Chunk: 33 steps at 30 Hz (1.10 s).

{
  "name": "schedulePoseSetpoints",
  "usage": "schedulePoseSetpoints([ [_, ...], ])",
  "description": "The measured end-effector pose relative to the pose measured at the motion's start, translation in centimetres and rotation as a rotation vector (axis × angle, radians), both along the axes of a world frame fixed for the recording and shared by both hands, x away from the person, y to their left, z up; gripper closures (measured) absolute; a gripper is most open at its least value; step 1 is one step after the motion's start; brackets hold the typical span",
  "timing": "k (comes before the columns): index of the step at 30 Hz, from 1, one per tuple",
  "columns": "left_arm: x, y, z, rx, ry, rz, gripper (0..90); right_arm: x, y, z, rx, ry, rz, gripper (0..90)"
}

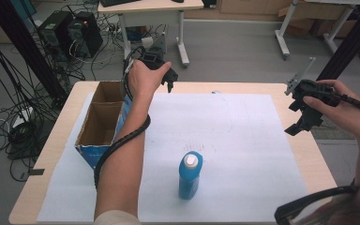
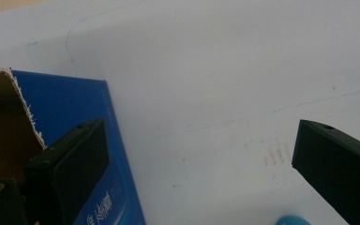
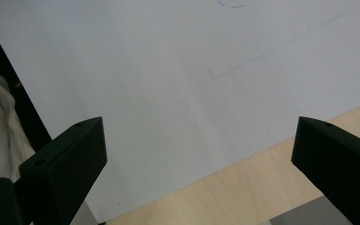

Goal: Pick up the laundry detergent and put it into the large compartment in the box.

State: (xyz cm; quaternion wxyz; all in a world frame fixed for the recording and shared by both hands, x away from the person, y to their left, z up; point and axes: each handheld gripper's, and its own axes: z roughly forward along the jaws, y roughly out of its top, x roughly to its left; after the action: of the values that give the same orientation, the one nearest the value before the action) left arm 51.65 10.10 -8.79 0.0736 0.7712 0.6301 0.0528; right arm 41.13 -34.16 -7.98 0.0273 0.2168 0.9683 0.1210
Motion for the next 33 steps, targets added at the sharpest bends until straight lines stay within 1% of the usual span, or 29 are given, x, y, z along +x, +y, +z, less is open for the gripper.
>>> schedulePoseSetpoints([
  [9, 0.2, 0.1, 0.0, -0.003, 0.010, 0.000, 4.8, 0.0, 0.1, 0.0, -0.007, -0.002, 0.007, 3.5],
  [20, -0.1, 0.1, 0.5, -0.006, 0.009, -0.001, 4.8, 0.1, 0.3, -0.2, -0.011, 0.001, 0.011, 3.5],
  [22, -0.3, 0.0, 0.6, -0.004, 0.013, -0.009, 4.8, 0.1, 0.2, -0.3, -0.012, 0.002, 0.014, 3.5],
  [24, -0.6, -0.3, 0.8, 0.004, 0.008, -0.015, 4.8, 0.1, 0.2, -0.3, -0.013, 0.000, 0.010, 3.5],
  [28, -0.9, -0.4, 1.1, 0.002, 0.008, -0.021, 4.8, 0.1, 0.2, -0.2, -0.015, -0.002, 0.011, 3.6],
  [30, -1.6, -0.6, 1.5, 0.001, 0.001, -0.031, 4.8, 0.1, 0.3, -0.2, -0.016, -0.003, 0.013, 3.5],
  [32, -1.9, -0.7, 1.7, 0.000, -0.002, -0.033, 4.8, 0.1, 0.4, -0.1, -0.018, -0.003, 0.015, 3.5],
  [33, -2.4, -0.9, 2.0, 0.001, -0.006, -0.040, 4.8, 0.1, 0.4, -0.1, -0.019, -0.004, 0.017, 3.5],
])
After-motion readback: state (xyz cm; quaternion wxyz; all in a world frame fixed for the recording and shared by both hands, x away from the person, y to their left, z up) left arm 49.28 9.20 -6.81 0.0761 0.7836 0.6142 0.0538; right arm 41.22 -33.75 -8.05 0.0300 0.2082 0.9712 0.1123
